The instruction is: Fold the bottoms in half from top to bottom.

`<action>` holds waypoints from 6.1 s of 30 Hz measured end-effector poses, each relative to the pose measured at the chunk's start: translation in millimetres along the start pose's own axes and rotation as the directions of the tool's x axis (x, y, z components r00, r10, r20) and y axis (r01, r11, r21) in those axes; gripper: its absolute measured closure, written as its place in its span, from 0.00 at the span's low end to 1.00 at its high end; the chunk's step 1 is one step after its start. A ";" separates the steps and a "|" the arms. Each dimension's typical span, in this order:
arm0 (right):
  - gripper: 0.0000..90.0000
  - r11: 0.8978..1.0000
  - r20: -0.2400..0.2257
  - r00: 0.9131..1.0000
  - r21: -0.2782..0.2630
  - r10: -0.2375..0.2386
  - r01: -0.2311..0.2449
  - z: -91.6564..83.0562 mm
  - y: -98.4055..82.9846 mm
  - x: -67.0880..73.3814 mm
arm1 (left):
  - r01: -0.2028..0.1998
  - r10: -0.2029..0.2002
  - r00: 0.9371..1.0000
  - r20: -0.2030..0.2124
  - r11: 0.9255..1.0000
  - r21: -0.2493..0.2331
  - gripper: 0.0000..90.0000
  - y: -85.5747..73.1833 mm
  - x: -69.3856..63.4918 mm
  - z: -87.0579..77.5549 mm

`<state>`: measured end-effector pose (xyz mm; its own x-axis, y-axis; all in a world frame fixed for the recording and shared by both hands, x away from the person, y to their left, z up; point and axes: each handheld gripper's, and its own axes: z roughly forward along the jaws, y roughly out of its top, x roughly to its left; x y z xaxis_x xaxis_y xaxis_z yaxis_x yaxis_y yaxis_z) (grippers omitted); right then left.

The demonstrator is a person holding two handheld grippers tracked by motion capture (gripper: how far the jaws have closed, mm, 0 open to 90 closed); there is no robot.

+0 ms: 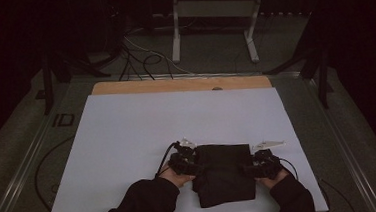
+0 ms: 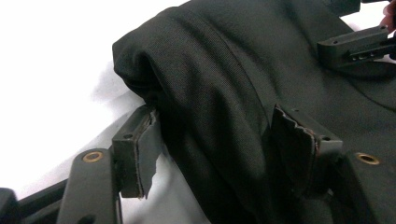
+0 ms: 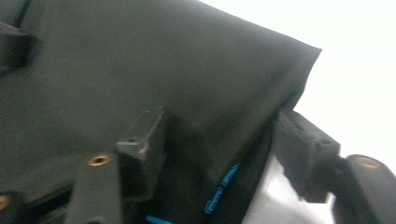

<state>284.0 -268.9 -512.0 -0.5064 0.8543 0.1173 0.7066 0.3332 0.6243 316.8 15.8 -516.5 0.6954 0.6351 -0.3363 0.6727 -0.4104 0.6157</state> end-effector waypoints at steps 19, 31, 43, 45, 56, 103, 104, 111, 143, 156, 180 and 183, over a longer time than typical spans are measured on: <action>0.81 1.000 -0.088 0.996 0.001 -0.027 0.027 0.1 0.3 6.0 | 0.009 -0.009 0.999 0.039 1.000 0.000 0.70 -2.2 -7.0 3.9; 0.90 0.996 -0.067 0.995 -0.050 -0.071 0.068 -7.2 2.0 12.0 | -0.018 0.019 0.999 0.034 0.999 -0.030 0.81 1.9 -13.9 -3.2; 0.90 0.992 -0.075 0.994 -0.103 -0.082 0.074 -15.9 5.1 13.5 | -0.039 0.042 0.998 0.050 0.997 -0.065 0.82 11.0 -19.2 -16.2; 0.90 0.990 -0.073 0.994 -0.119 -0.079 0.070 -19.5 6.9 13.6 | -0.042 0.046 0.997 0.055 0.996 -0.074 0.82 13.3 -20.2 -19.7; 0.90 0.978 -0.064 0.994 -0.196 -0.089 0.075 -36.5 27.9 15.8 | -0.045 0.053 0.997 0.055 0.990 -0.137 0.82 29.9 -20.3 -43.9; 0.90 0.934 -0.091 0.972 -0.308 -0.218 0.181 -11.8 119.6 76.1 | -0.088 0.091 0.996 0.003 0.974 -0.210 0.82 39.6 42.4 -126.7; 0.90 0.935 -0.095 0.972 -0.308 -0.217 0.178 -10.4 120.5 77.4 | -0.087 0.090 0.996 0.003 0.975 -0.206 0.82 39.5 44.4 -127.5; 0.90 0.941 -0.085 0.977 -0.297 -0.198 0.165 1.2 122.6 80.6 | -0.093 0.097 0.995 0.014 0.975 -0.203 0.82 37.4 60.8 -124.2; 0.90 0.959 0.008 0.992 -0.254 -0.129 0.127 66.1 145.6 58.7 | -0.032 0.037 0.999 0.024 0.982 -0.186 0.81 50.8 127.2 -81.3; 0.89 0.971 0.014 0.994 -0.215 -0.108 0.109 88.6 147.5 53.7 | -0.035 0.034 0.999 -0.005 0.991 -0.131 0.80 53.3 146.0 -63.4; 0.89 0.988 0.037 0.999 -0.150 -0.031 0.036 117.7 151.7 43.0 | 0.020 -0.027 0.996 -0.081 0.996 -0.085 0.72 55.0 164.6 -42.9; 0.88 0.989 0.039 0.999 -0.144 -0.018 0.024 120.4 151.7 41.8 | 0.020 -0.028 0.996 -0.090 0.996 -0.082 0.69 55.1 164.8 -41.6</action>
<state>429.6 -134.6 -505.3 -0.4994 0.8631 0.0755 0.6161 0.2925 0.7314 458.0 125.1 -508.4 0.6509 0.7025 -0.2878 0.6635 -0.3423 0.6653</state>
